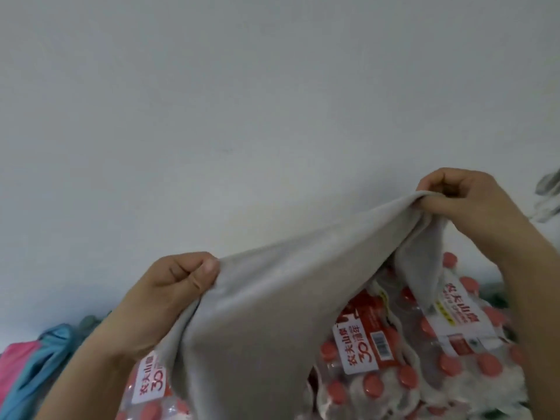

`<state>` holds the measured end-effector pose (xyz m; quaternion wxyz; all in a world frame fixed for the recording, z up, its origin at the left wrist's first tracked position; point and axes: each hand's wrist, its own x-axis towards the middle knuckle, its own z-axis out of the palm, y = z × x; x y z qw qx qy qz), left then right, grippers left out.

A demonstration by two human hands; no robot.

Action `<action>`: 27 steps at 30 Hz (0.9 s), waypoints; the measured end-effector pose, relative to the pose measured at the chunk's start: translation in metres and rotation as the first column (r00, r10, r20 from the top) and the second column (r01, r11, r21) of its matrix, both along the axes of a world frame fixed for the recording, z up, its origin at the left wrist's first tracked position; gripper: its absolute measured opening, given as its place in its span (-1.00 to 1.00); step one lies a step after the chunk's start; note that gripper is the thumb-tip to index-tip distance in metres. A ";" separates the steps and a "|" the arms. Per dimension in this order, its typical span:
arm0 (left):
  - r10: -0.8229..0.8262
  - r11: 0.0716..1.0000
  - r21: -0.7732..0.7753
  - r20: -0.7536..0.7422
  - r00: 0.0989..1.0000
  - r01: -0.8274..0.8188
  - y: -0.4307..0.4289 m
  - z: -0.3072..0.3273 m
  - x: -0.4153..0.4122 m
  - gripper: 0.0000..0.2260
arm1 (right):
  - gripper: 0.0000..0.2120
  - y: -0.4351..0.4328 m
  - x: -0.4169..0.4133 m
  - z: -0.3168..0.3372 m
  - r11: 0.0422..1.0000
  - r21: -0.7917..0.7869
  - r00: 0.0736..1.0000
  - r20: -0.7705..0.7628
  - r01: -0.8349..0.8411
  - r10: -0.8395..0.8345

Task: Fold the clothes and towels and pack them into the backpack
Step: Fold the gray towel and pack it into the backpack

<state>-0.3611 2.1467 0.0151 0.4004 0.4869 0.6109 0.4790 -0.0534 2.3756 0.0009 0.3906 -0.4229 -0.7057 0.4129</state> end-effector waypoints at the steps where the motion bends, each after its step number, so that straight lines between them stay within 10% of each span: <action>1: -0.067 0.998 -0.016 0.011 0.998 0.067 -0.010 0.001 -0.009 -0.51 | -0.82 -0.008 -0.006 0.002 0.999 0.035 0.996 0.085 0.019 -0.022; 5: -0.104 0.993 -0.051 0.027 0.994 0.105 -0.050 0.000 -0.058 -0.48 | -0.83 -0.051 -0.034 -0.008 0.997 0.037 0.909 0.410 0.067 -0.076; 12: -0.033 0.999 -0.005 0.286 0.958 0.036 -0.131 -0.022 -0.138 -0.84 | -0.88 -0.127 -0.077 -0.007 0.935 -0.282 0.972 -0.156 -0.214 0.175; 16: 0.066 0.993 -0.116 0.339 0.938 -0.028 -0.139 -0.026 -0.187 -0.70 | -0.73 -0.138 -0.120 0.008 0.909 -0.363 0.976 -0.005 -0.204 0.217; 20: 0.379 0.906 -0.206 0.000 0.926 -0.371 -0.117 -0.073 -0.230 -0.93 | -0.75 -0.130 -0.179 -0.027 0.990 -0.130 0.852 0.524 0.060 0.017; 27: 0.447 0.821 -0.166 -0.408 0.796 -0.546 -0.090 -0.164 -0.233 -0.91 | -0.79 -0.127 -0.233 -0.135 0.987 0.139 0.719 0.677 0.083 -0.156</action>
